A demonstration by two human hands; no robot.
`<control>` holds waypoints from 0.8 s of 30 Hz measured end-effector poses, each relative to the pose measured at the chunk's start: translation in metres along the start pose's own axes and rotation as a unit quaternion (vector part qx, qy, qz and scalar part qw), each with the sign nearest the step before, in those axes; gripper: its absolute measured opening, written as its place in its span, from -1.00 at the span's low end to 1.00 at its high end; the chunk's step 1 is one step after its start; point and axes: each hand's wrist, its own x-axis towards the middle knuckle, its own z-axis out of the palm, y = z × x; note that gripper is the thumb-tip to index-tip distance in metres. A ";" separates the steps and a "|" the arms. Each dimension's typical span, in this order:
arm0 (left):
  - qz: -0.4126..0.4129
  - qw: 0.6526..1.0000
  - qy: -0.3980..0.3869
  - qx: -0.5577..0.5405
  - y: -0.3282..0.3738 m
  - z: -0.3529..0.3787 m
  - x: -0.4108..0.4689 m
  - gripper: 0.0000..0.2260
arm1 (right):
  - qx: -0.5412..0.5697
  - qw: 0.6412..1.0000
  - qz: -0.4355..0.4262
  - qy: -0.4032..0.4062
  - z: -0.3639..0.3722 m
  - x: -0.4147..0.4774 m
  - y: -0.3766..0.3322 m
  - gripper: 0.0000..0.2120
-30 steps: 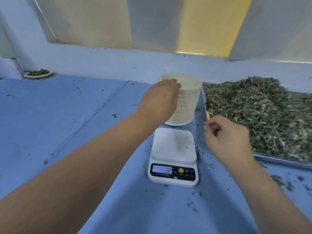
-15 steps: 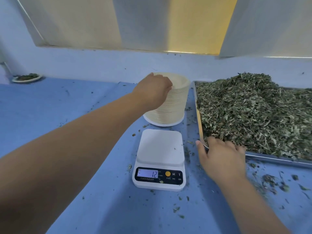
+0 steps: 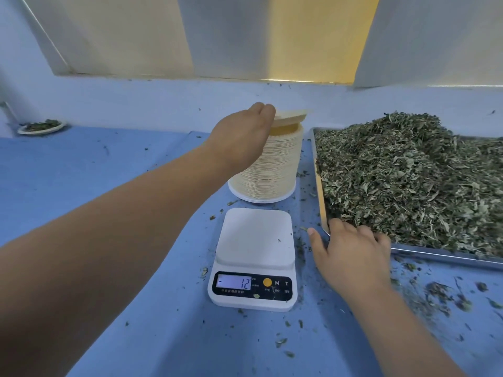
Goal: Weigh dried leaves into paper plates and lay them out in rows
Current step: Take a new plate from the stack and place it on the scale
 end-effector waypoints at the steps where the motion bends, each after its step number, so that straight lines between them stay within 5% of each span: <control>1: -0.006 1.000 0.007 -0.014 0.002 0.001 -0.003 -0.69 | -0.002 1.000 0.000 -0.002 0.000 0.000 -0.001 -0.50; 7: 0.032 0.993 0.101 -0.052 0.015 0.011 -0.031 -0.68 | 0.033 0.999 0.011 0.005 -0.002 -0.001 0.000 -0.50; 12: 0.088 0.989 0.106 -0.045 0.037 0.016 -0.060 -0.74 | 0.267 0.960 -0.003 0.085 -0.003 0.002 0.000 -0.54; 14: 0.119 0.987 0.103 -0.042 0.048 0.017 -0.070 -0.79 | 0.451 0.888 0.012 0.092 -0.010 0.002 -0.005 -0.66; 15: 0.134 0.984 0.108 -0.036 0.055 0.018 -0.074 -0.80 | 0.564 0.820 0.038 0.088 -0.015 0.002 -0.007 -0.74; 18: 0.171 0.977 0.126 -0.034 0.078 0.026 -0.089 -0.74 | 0.842 0.523 0.128 -0.027 -0.033 0.003 -0.008 -0.60; 19: 0.180 0.975 0.126 -0.034 0.086 0.029 -0.096 -0.71 | 0.866 0.476 0.140 -0.063 -0.036 0.003 -0.006 -0.52; 20: 0.188 0.974 0.119 -0.038 0.094 0.032 -0.102 -0.68 | 0.869 0.465 0.146 -0.082 -0.038 0.002 -0.004 -0.49; 24: 0.193 0.974 0.089 -0.080 0.107 0.040 -0.116 -0.74 | 0.832 0.519 0.195 -0.041 -0.034 0.002 0.003 -0.68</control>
